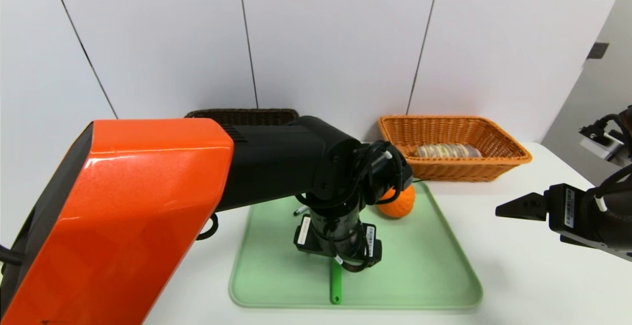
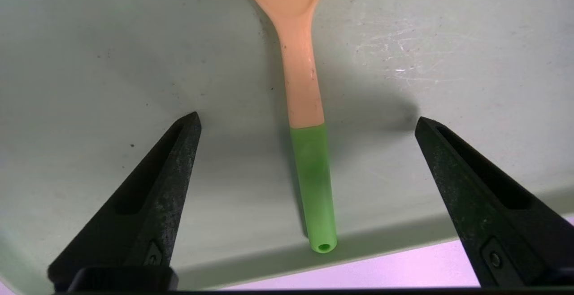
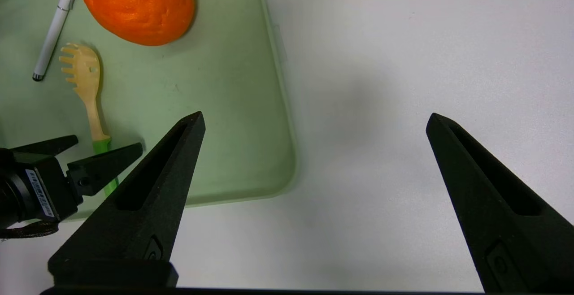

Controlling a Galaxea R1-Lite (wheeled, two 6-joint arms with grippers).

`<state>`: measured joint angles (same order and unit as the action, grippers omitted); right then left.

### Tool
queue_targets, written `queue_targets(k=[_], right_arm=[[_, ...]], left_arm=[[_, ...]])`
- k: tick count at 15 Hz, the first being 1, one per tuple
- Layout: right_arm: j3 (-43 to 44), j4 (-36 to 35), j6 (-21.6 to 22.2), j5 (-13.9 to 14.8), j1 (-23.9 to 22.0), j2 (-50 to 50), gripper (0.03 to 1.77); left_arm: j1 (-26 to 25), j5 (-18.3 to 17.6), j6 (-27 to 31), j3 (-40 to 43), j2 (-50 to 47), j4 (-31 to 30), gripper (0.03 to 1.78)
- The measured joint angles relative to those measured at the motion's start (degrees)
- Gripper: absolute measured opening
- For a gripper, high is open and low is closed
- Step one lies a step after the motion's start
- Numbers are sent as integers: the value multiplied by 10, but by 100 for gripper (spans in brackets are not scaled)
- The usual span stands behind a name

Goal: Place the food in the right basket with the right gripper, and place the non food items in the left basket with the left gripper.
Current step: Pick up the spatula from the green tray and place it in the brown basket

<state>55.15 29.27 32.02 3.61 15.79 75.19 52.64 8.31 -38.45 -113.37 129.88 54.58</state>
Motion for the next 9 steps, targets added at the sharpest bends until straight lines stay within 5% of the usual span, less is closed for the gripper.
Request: queue_targets(k=[6,7,8,9], right_arm=[[1,-1,-2,0,1,-6,171],[2,-1,-1,0,3,-8,171],[2,-1,-1,0,6,-10,171],[3,-2,-1,0,10,-13,171]], left_arm=[[1,0,5,0,3,2,79],[1,-1,5,0,4,1,58],[1,-2,5,0,4,1,12],[1,-2,5,0,5,1,12]])
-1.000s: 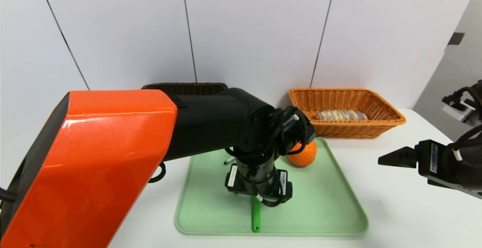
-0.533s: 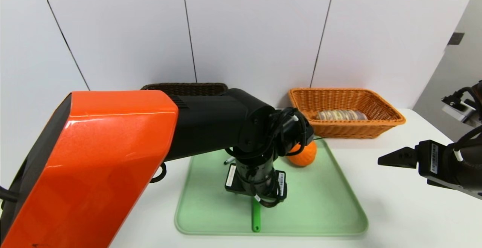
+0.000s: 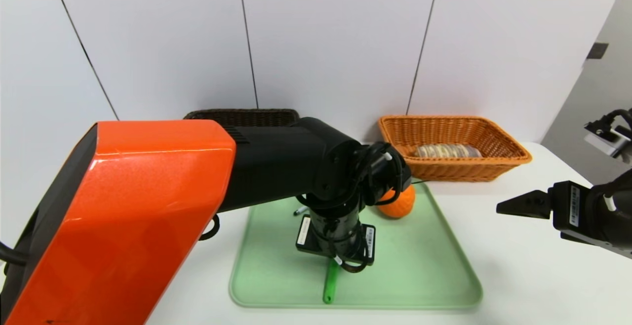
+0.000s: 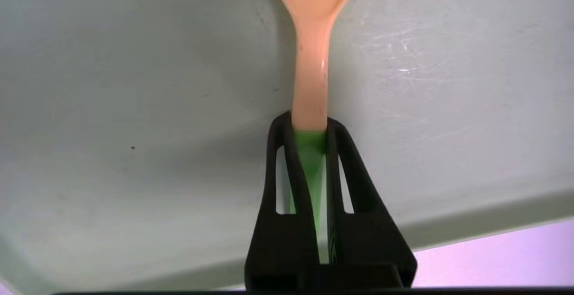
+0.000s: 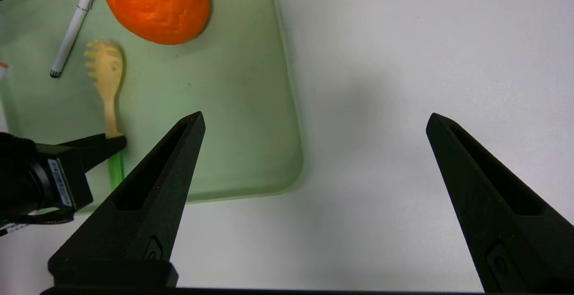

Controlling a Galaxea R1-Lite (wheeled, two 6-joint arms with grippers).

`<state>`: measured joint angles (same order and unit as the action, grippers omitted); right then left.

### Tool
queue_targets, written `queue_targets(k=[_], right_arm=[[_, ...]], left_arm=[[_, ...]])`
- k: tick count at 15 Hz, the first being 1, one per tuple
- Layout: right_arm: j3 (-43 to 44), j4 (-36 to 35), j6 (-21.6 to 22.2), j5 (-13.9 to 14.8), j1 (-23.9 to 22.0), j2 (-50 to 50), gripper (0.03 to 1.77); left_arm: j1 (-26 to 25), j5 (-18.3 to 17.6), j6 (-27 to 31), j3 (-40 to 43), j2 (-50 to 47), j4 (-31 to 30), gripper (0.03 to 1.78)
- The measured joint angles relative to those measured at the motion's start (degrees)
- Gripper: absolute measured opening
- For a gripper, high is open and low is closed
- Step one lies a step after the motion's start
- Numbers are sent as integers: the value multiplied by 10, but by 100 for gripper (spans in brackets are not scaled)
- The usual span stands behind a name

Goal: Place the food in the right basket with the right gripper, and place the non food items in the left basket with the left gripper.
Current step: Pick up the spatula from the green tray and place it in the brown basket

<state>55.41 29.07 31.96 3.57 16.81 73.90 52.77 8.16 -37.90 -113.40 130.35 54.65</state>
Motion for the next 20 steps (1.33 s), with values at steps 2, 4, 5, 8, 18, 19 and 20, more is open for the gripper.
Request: queue_targets(k=[2,4,5,8,18,19,20], right_arm=[[0,0,2,0,7,-3,171],[-1,1,2,0,9,-6,171],[-1,1,2,1,10,-7,171],[-3,1,2,1,12,-11,171],[-11,1,2,2,11,-12,171],[-11,0,2,2,11,-12,171],[-11,0,2,2,11,-10,171]], left_arm=[[0,-1,-1,0,1,0,12],[-1,-1,-1,0,0,-1,12],[-1,-1,0,1,-1,-3,12],[-1,-1,7,1,-19,-13,12],[-75,0,22,0,-167,-182,12],[-105,0,23,0,-177,-198,12],[-135,-1,22,0,-184,-208,12]])
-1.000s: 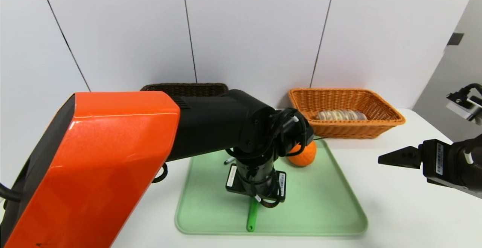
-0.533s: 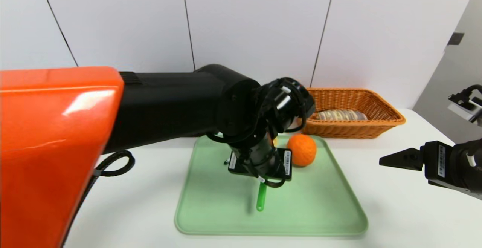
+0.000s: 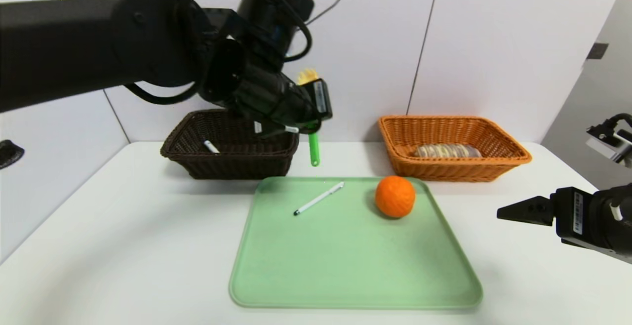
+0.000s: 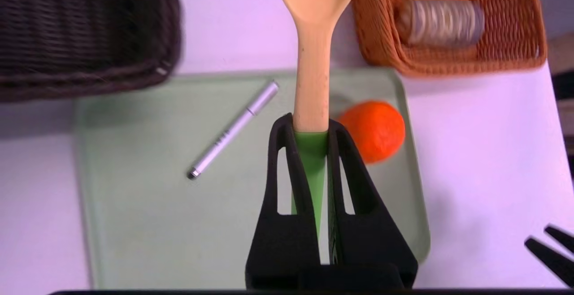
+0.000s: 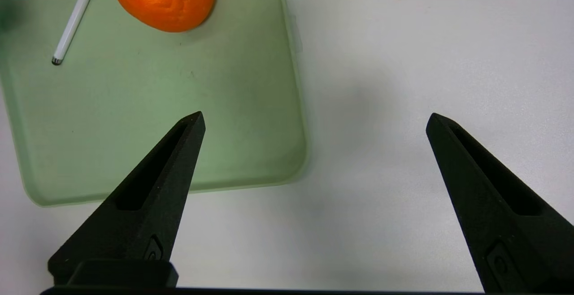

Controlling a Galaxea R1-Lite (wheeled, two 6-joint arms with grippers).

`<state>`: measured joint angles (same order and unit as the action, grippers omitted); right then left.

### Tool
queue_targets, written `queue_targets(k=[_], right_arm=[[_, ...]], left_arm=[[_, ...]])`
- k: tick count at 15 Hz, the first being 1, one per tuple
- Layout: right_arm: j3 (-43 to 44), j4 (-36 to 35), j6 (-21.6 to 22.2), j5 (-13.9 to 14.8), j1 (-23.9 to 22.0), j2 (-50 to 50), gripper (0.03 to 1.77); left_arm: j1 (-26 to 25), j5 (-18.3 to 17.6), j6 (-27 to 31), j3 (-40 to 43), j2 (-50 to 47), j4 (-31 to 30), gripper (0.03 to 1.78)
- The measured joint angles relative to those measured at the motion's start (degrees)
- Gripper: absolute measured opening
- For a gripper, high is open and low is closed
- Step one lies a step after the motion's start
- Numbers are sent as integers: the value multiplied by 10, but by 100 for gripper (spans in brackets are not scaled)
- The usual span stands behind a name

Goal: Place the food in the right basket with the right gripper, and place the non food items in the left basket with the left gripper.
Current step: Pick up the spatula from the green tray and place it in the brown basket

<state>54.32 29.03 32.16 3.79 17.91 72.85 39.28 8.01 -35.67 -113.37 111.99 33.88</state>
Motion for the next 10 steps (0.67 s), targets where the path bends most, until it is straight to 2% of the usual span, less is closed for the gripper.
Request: queue_targets(k=[5,10], right_arm=[[0,0,-2,5,-4,6,171],[-3,0,-2,5,-6,10,171]], left_arm=[[-149,-13,-25,0,14,-53,12],[-211,-13,-138,0,71,-90,12]])
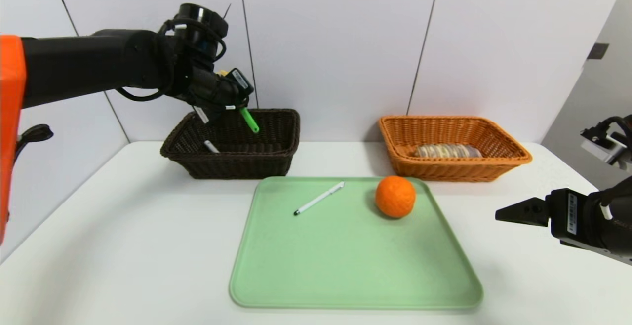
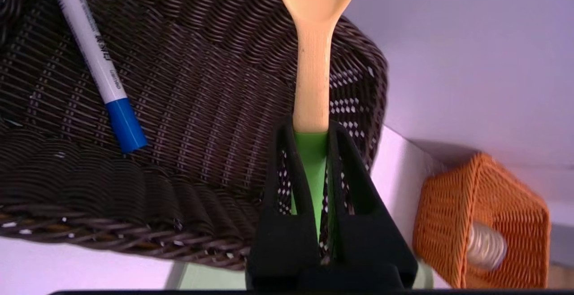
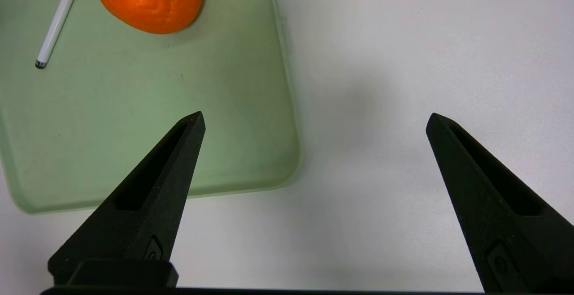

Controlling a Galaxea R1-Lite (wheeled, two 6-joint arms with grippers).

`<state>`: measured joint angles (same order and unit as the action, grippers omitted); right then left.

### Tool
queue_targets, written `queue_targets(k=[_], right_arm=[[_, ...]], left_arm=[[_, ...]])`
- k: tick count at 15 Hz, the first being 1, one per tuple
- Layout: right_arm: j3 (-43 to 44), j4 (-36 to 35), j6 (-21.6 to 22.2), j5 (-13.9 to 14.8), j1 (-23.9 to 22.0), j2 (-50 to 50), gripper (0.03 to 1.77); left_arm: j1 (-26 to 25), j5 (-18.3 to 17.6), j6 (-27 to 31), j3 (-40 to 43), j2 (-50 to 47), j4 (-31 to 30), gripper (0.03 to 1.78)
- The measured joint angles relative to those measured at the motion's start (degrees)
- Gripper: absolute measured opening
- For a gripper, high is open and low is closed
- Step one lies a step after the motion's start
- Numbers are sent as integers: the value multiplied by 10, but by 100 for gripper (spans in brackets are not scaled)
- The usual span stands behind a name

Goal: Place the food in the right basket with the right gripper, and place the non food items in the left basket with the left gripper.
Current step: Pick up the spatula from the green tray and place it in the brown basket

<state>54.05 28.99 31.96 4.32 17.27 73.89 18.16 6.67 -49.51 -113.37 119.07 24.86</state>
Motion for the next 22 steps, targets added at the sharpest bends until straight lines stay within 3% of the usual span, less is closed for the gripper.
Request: queue_targets(k=[4,9,13,14,17,22], right_arm=[[-5,0,0,0,-1,1,171],[-13,-1,0,0,-2,1,171],[-15,-1,0,0,-2,1,171],[-14,-1,0,0,-2,1,171],[-14,0,-1,0,-2,1,171],[-12,0,0,-1,-2,0,171]], left_arm=[[-31,-8,-71,0,44,-6,12],[-44,-35,-97,0,63,-5,12],[-50,-37,-98,0,72,2,12],[-51,-36,-98,0,75,2,34],[-50,-37,-95,0,78,0,77],[-50,-34,-80,0,65,0,121]])
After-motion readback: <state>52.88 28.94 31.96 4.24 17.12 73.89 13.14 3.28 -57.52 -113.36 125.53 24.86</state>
